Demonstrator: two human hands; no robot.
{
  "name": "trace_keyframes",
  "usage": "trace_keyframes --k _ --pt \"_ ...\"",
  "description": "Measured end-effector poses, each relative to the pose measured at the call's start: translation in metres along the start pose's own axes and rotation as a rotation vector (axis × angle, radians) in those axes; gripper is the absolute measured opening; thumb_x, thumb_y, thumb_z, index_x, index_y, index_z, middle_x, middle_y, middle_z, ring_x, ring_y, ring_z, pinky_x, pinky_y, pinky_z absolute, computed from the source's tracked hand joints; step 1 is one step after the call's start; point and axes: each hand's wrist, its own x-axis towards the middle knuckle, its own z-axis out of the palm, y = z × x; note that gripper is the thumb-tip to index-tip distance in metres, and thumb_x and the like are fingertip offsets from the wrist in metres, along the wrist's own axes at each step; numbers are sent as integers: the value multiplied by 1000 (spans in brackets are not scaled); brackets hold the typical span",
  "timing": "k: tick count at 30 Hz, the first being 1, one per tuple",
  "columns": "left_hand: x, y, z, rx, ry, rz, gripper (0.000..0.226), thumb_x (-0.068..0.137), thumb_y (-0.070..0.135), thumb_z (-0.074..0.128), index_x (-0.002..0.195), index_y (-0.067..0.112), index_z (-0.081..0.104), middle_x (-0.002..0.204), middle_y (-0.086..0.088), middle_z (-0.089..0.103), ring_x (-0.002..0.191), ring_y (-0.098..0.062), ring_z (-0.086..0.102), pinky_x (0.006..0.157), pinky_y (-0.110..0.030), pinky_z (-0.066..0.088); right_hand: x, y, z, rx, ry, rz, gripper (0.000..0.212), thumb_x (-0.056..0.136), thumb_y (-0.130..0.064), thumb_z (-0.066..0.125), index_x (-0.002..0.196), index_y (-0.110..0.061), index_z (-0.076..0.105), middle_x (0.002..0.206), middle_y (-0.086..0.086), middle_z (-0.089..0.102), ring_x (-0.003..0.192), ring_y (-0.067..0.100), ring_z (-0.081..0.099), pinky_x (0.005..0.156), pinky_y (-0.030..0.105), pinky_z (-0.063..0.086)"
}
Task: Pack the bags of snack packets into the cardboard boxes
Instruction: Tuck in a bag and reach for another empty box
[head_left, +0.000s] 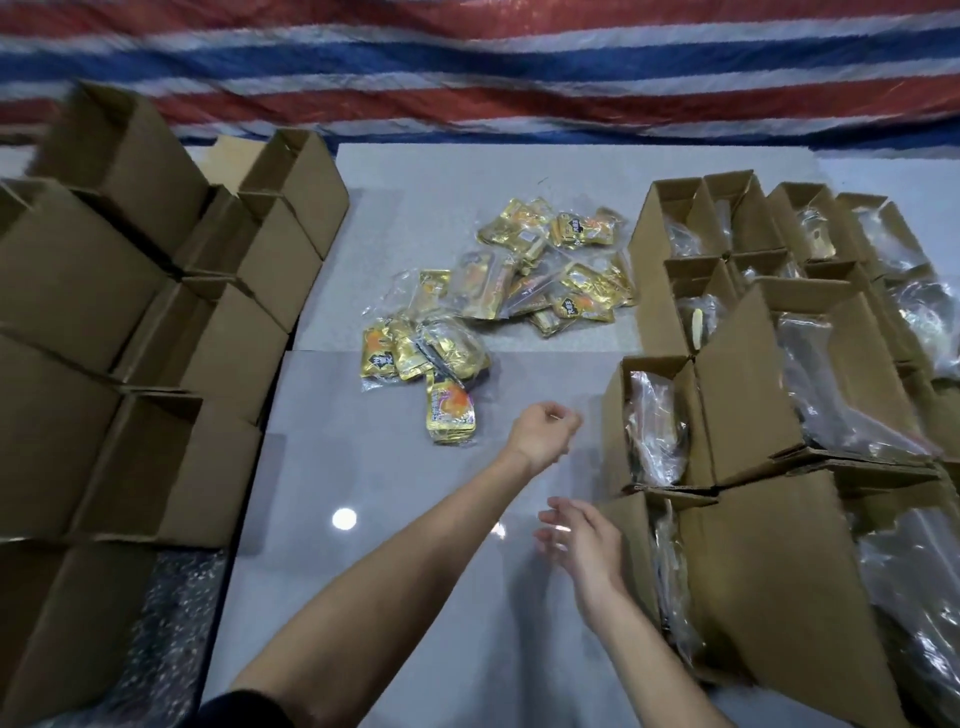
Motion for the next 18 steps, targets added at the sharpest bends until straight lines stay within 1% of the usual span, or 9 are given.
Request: trace_keyframes --k 2,3,5,7,10,12,13,15,18 --pt "-11 -6 -38 -86 85 79 7 96 9 56 92 6 61 76 -6 60 54 -5 55 51 -13 42 -1 -13 11 1 -17 -26 19 98 -2 50 88 -3 67 74 12 66 56 22 59 48 28 48" --pt "-17 -11 -59 -89 147 103 10 95 9 57 91 4 64 75 -7 62 56 -3 55 55 -14 42 -1 -19 17 6 -34 -38 20 99 -4 50 87 -4 65 74 11 65 55 20 60 45 25 49" --pt "-30 -27 -106 -5 322 117 16 94 13 60 91 5 73 83 -8 69 67 -7 57 67 -19 45 -3 -28 29 17 -66 -54 21 100 -7 50 84 -7 64 73 9 64 54 18 60 46 24 49" --pt "-48 -49 -156 107 519 111 17 95 16 60 102 10 75 99 -6 72 82 -12 61 78 -21 46 -5 -34 39 12 -99 -66 23 101 -8 50 83 -9 64 74 9 64 57 19 61 52 25 50" --pt "-81 -87 -225 454 782 106 27 91 14 62 118 13 66 122 -9 61 112 -26 55 100 -38 40 -8 -34 52 -12 -151 -66 23 102 -10 49 84 -9 64 76 8 66 60 19 61 53 25 50" --pt "-102 -108 -260 712 938 100 35 84 13 67 119 15 64 129 -11 53 122 -31 46 104 -48 32 -12 -31 60 -30 -169 -59 23 101 -11 49 85 -9 65 77 8 67 61 20 61 55 27 50" --pt "-111 -116 -273 788 984 107 39 81 11 69 119 14 63 132 -15 51 125 -34 43 106 -52 30 -14 -30 64 -35 -174 -55 23 101 -11 50 85 -9 65 77 8 67 61 20 61 56 28 50" --pt "-121 -128 -294 851 1005 106 42 79 8 70 120 12 63 140 -21 44 132 -40 37 108 -57 28 -18 -28 70 -45 -185 -54 22 101 -11 50 85 -8 65 78 8 67 61 21 61 57 29 50" --pt "-122 -138 -313 859 939 -14 32 84 11 68 115 11 67 149 -25 38 138 -42 30 111 -56 25 -24 -27 78 -64 -197 -69 22 101 -10 50 85 -8 65 78 9 66 61 21 61 56 29 50"
